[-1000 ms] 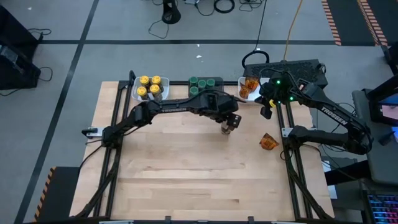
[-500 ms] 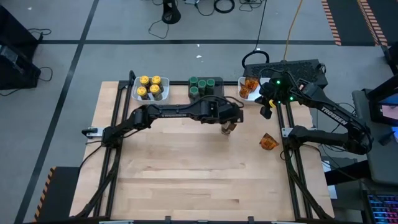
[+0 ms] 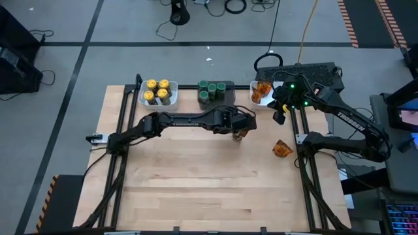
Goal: Sort spices by type
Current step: Put the bottom orange seasoning pack into the right white bin
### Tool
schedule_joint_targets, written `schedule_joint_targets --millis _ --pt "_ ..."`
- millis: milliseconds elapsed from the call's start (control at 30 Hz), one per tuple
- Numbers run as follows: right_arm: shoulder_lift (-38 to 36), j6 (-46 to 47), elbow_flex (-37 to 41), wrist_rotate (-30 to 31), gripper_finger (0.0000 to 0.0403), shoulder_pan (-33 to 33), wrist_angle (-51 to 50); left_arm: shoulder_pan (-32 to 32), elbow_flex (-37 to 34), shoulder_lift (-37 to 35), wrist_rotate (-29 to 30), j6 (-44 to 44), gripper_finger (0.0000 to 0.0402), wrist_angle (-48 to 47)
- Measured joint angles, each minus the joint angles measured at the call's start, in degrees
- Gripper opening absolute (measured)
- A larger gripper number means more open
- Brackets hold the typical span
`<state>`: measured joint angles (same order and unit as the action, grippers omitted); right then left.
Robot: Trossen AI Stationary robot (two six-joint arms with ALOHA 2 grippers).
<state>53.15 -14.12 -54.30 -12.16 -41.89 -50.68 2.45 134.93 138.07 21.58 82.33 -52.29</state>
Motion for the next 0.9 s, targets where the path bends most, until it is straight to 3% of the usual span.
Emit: schedule_joint_targets --millis 900 --pt "0.0 0.1 0.0 0.0 0.0 0.0 -0.2 -0.1 0.0 2.4 -7.9 -0.9 0.025 -4.4"
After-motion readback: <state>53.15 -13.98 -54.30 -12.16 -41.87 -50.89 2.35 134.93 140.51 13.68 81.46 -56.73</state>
